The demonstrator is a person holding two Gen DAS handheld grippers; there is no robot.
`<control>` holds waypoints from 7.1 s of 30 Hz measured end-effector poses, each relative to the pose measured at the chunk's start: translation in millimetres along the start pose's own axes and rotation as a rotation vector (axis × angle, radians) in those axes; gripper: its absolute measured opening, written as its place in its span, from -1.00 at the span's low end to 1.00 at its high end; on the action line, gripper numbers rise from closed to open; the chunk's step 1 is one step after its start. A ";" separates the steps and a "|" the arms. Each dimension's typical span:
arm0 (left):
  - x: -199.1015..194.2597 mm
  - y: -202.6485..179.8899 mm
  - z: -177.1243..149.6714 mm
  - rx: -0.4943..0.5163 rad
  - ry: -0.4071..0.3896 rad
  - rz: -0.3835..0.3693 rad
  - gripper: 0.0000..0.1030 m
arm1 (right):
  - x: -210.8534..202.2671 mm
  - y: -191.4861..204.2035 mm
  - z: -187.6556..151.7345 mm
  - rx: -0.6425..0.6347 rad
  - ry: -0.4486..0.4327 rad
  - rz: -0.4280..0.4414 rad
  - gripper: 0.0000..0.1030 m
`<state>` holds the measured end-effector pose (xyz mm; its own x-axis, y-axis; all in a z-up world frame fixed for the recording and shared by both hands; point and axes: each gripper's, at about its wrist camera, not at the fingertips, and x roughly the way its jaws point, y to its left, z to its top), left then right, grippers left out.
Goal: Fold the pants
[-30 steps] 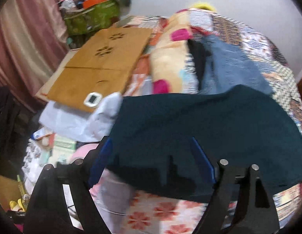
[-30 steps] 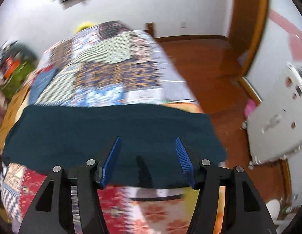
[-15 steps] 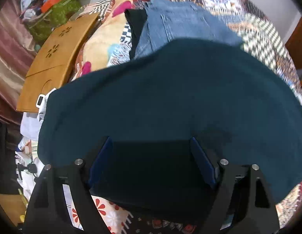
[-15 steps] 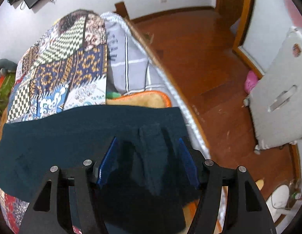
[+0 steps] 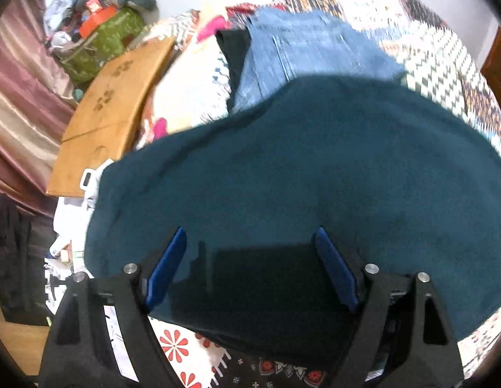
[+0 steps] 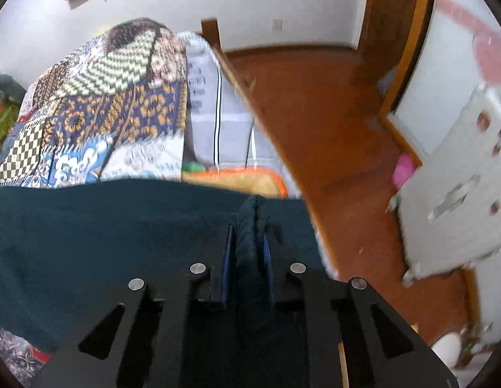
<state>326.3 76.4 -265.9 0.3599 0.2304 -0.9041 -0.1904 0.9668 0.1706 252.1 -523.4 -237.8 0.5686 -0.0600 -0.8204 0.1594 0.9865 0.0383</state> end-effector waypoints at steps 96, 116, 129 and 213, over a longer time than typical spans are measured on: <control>-60.0 -134.5 10.8 0.244 -0.114 -0.379 0.84 | -70.4 -1.3 1.8 0.375 -0.141 0.180 -0.78; -91.4 -42.2 -13.6 0.111 -0.191 -0.349 0.84 | -92.4 244.9 35.0 -0.092 -0.122 0.617 -0.79; -67.9 -17.1 -28.6 0.040 -0.138 -0.335 0.84 | -50.2 328.9 -36.5 -0.398 0.133 0.585 -0.54; -24.2 144.6 -64.4 -0.249 -0.086 -0.238 0.96 | -60.2 360.0 -39.0 -0.461 0.122 0.518 0.47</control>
<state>231.2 203.5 -244.6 0.4948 0.0209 -0.8688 -0.3053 0.9402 -0.1513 243.8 -158.7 -196.8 0.3799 0.4256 -0.8213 -0.4812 0.8492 0.2175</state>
